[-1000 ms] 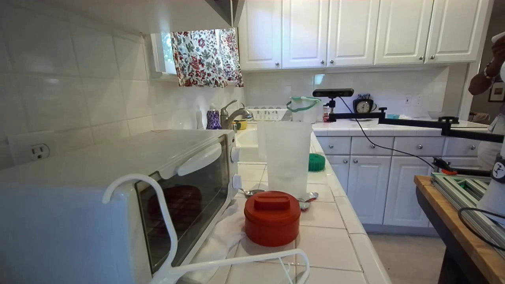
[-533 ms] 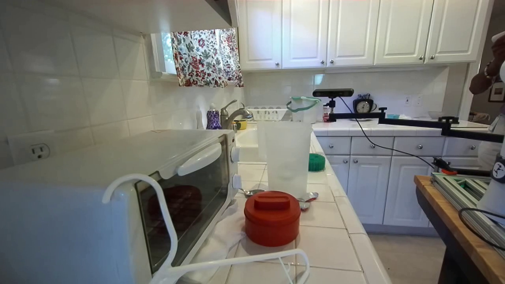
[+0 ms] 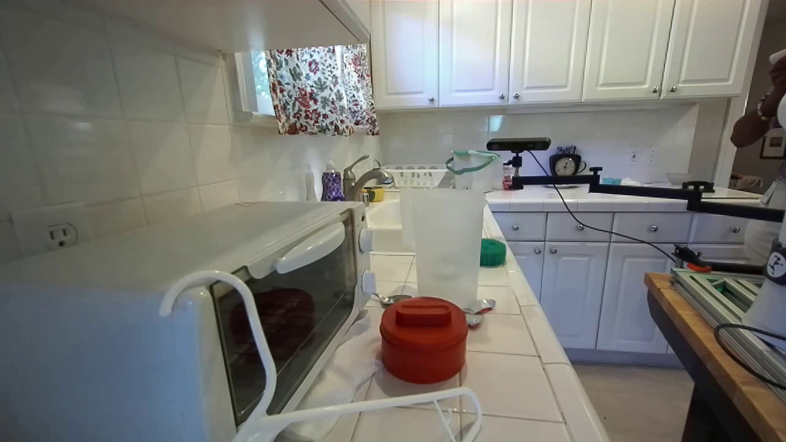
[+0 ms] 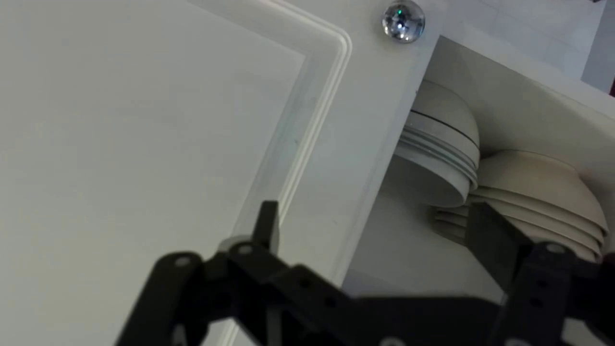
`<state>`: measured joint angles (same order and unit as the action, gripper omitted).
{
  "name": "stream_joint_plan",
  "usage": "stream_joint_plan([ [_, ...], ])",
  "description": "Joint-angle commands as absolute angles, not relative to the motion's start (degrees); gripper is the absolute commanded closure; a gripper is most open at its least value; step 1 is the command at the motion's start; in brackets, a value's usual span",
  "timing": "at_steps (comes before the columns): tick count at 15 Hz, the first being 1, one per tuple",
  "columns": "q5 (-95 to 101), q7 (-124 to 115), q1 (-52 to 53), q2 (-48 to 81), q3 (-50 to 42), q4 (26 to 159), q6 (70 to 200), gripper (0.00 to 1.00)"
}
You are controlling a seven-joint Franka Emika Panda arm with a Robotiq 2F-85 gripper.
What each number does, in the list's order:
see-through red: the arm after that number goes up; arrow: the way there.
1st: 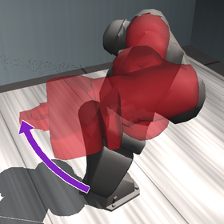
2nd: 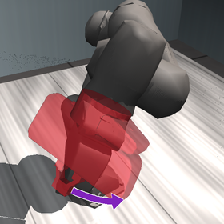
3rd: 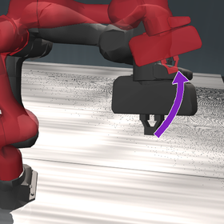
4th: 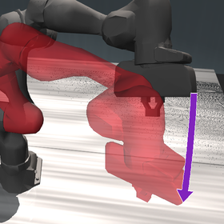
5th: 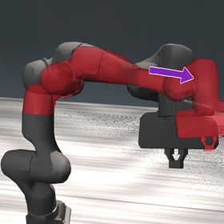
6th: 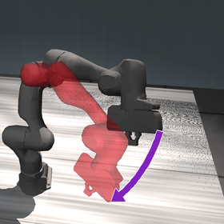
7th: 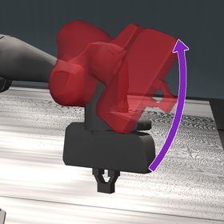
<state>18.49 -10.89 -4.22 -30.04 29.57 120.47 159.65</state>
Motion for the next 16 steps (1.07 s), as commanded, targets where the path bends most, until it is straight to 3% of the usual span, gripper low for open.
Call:
stream_joint_plan([
  [1, 19.28, -10.07, -2.16, -29.05, 28.68, 119.23, 158.04, 0.00],
  [12, 14.06, -8.86, 9.26, -37.02, 20.79, 124.55, 139.86, 0.00],
  [16, 6.00, -7.15, 12.65, -37.46, 13.37, 130.39, 141.47, 0.00],
])
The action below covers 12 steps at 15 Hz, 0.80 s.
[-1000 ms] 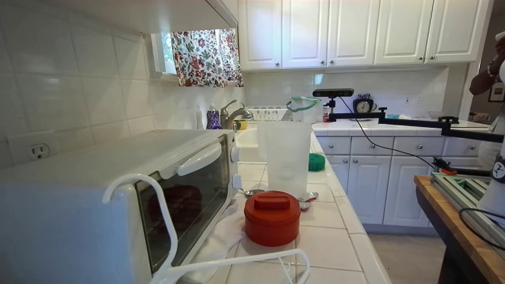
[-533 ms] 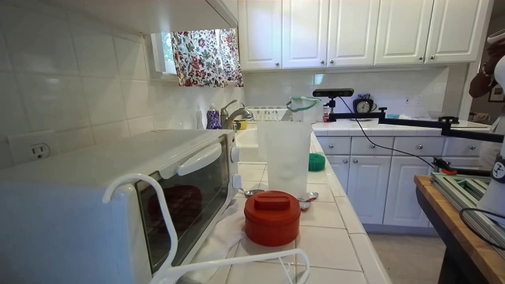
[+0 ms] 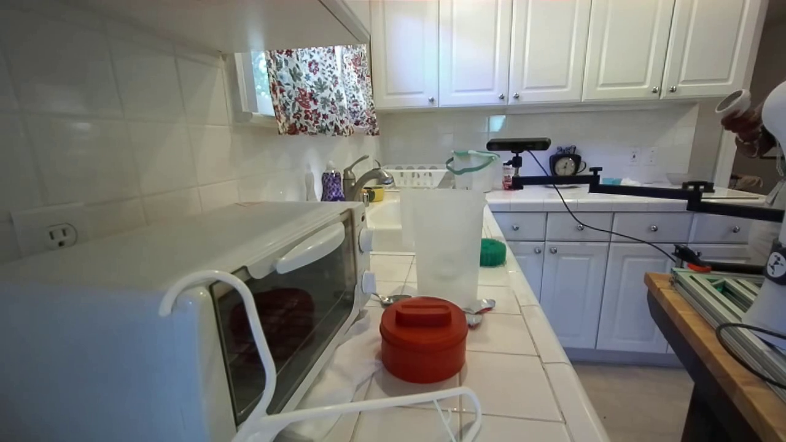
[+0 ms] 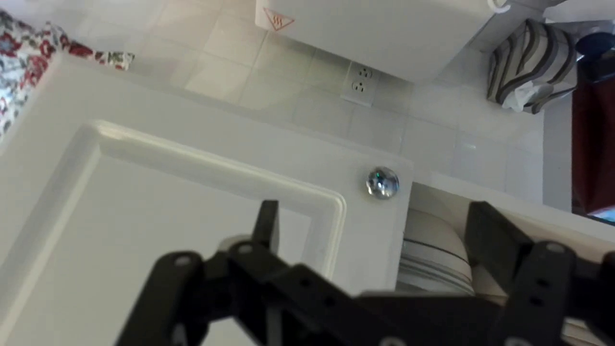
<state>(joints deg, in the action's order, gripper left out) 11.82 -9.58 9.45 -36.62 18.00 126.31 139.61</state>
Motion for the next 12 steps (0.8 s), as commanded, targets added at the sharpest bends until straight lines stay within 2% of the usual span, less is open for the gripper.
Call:
stream_joint_plan([
  [1, 4.93, -7.32, 12.08, -37.40, 12.40, 132.15, 142.29, 0.00],
  [4, 0.96, -6.79, 12.03, -36.31, 9.69, 136.87, 145.45, 0.00],
  [12, -2.65, -6.93, 12.04, -28.86, 9.76, 144.47, 154.00, 0.00],
])
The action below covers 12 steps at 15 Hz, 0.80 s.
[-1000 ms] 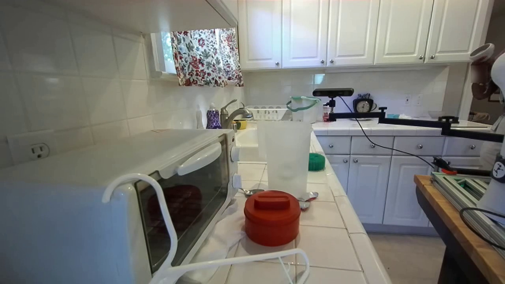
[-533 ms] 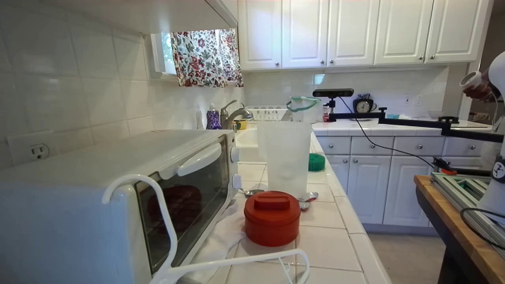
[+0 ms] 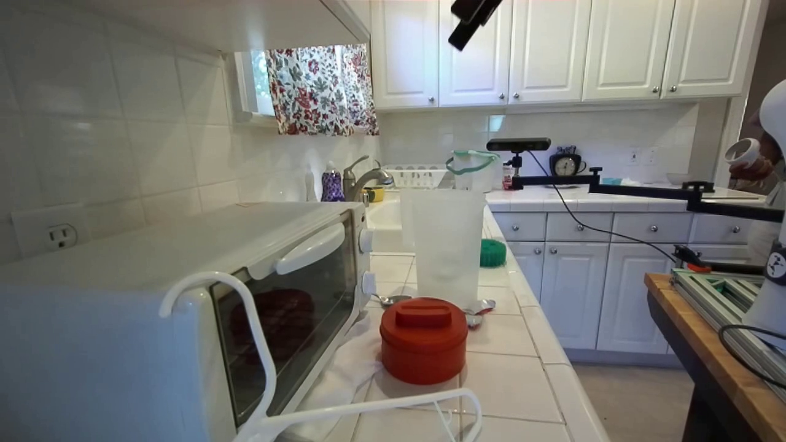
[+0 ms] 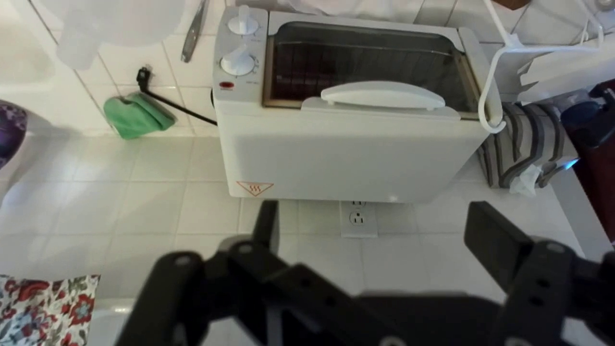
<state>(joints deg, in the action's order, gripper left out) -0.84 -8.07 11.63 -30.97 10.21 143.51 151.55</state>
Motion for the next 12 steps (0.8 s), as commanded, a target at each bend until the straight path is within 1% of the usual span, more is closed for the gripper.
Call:
stream_joint_plan([
  [1, -2.82, -6.82, 12.12, -27.79, 9.59, 144.81, 154.50, 0.00],
  [7, -2.05, -7.37, 11.40, -22.05, 10.20, 146.21, 156.53, 0.00],
  [8, -1.34, -7.93, 10.93, -21.18, 10.72, 146.03, 155.08, 0.00],
  [12, -1.30, -7.73, 10.98, -21.45, 10.61, 145.52, 154.84, 0.00],
])
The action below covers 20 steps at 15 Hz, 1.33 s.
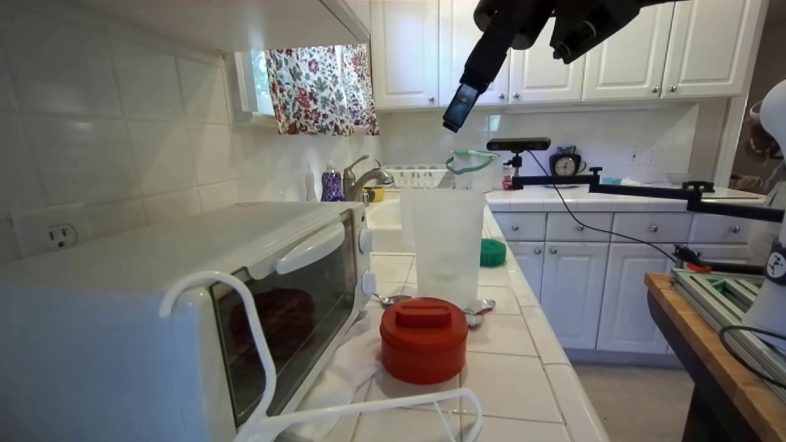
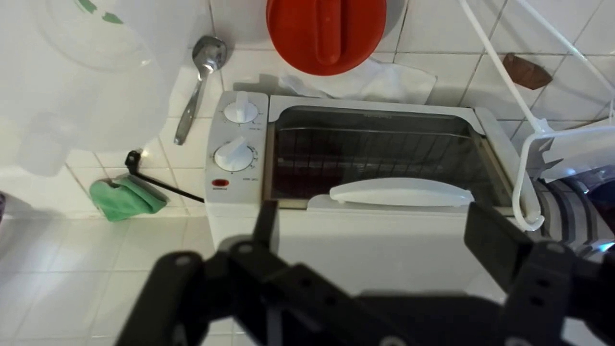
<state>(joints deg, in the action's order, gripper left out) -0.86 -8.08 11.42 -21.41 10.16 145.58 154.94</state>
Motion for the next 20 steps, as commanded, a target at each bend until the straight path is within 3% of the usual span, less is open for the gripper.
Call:
stream_joint_plan([
  [1, -1.30, -7.72, 10.98, -21.58, 10.61, 145.51, 154.83, 0.00],
  [11, -3.85, -5.59, 10.44, -5.87, 9.18, 141.91, 163.26, 0.00],
  [20, -11.75, -0.12, 11.55, 4.46, 11.15, 135.09, 154.27, 0.00],
])
